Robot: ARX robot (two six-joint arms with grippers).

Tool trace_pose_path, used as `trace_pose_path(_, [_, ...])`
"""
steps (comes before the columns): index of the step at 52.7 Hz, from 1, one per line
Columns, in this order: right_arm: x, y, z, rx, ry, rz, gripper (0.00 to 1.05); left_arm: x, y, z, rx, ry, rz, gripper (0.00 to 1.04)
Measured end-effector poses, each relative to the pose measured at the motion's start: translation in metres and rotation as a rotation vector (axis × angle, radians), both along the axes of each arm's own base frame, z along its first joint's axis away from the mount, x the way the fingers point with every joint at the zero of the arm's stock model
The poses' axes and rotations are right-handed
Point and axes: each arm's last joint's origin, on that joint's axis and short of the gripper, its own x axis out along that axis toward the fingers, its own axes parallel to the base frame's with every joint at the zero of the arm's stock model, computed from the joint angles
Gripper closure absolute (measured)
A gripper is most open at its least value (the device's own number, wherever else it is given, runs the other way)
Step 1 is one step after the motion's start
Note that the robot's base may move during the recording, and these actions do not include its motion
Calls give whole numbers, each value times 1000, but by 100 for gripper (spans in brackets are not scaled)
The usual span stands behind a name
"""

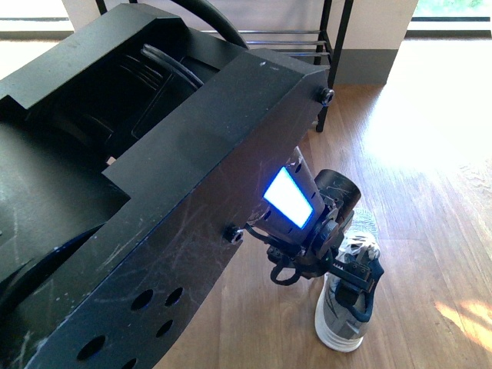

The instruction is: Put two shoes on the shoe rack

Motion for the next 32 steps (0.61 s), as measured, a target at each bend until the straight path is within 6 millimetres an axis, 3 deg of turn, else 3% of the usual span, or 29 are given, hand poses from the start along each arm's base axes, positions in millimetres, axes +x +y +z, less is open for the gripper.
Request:
trace_pose_path(6, [0, 0, 0, 0, 0, 0, 103, 0, 0, 0, 6, 1, 1, 32])
trace_pose_path(27, [0, 0, 0, 0, 0, 0, 103, -2, 2, -1, 35, 32, 25, 98])
trace_pose_path(32, [0, 0, 0, 0, 0, 0, 103, -2, 2, -1, 33, 37, 36, 103])
